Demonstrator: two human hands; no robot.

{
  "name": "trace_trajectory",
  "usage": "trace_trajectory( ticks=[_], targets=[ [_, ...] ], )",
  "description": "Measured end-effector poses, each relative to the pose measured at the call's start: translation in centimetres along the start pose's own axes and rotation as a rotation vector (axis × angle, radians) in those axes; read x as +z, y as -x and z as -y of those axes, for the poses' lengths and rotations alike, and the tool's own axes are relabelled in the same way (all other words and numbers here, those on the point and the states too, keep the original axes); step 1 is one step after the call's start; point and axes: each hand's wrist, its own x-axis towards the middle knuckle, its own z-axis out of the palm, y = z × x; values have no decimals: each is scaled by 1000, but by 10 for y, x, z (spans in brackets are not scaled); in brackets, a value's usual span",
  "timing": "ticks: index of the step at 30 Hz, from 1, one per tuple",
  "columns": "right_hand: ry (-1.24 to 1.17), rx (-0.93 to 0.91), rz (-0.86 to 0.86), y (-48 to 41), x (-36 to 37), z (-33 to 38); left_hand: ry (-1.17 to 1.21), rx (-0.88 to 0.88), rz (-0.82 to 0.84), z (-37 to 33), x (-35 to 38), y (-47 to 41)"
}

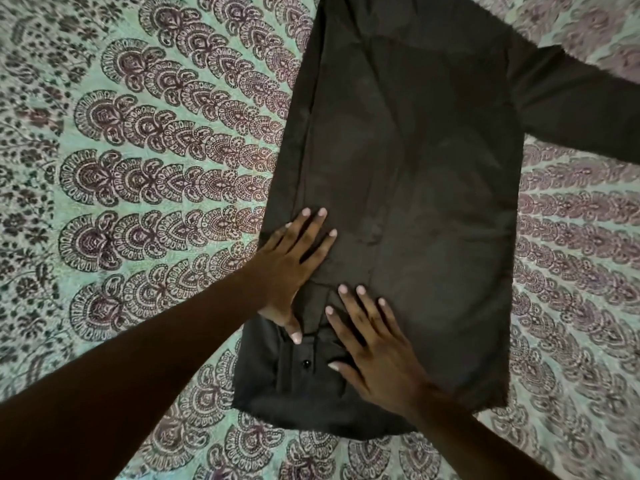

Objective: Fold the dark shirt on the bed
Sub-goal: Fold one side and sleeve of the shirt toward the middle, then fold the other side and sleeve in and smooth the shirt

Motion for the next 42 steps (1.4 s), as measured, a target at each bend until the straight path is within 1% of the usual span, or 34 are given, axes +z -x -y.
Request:
trace_trajectory(
  ticks=[3,5,6,8,10,12,14,17,19,22,26,28,30,32,33,35,38,40,41,42],
  targets=[
    [-79,-53,-47,0,-6,-9,-1,-23,8,-4,-6,2],
    [-211,-60,-134,1,-15,-22,53,-54,-14,-11,-12,3],
    [-302,-33,-200,2,-19,-29,98,-90,-32,-16,-16,3],
    [-490,70,-346,4,-30,-46,198,-178,-70,-32,-27,0],
    [-630,184,-472,7,-45,-73,234,-223,-183,-53,-40,-13],
    [-733,302,-529,11,-60,-107,218,-195,-312,-74,-51,-36],
    [-873,440,-570,21,-76,-150,240,-154,-390,-100,-67,-74],
    [-1052,607,-678,40,-96,-214,267,-110,-431,-142,-96,-142],
    [-1105,694,-794,57,-107,-263,270,-83,-421,-173,-118,-196],
    [-1091,770,-927,80,-115,-332,263,-62,-387,-214,-153,-274],
    [-927,858,-1050,112,-131,-421,182,-8,-332,-266,-187,-371],
    [-881,902,-1115,123,-142,-458,177,-11,-284,-281,-192,-406],
    [-809,932,-1222,133,-153,-490,185,-48,-186,-290,-184,-430],
    [-643,1003,-1336,139,-161,-516,143,-83,-134,-291,-173,-440],
    [-556,1070,-1369,142,-164,-528,140,-92,-125,-290,-169,-442],
    [-448,1289,-1373,141,-173,-546,175,-89,-95,-289,-168,-442],
    [-411,1604,-1284,134,-191,-568,186,-86,-52,-290,-175,-438],
    [-505,1687,-1245,131,-201,-581,181,-82,-52,-290,-176,-438],
    [-526,1675,-1244,130,-203,-584,190,-81,-60,-290,-176,-439],
    [-522,1608,-1265,128,-202,-585,200,-82,-66,-290,-173,-439]
  ],
)
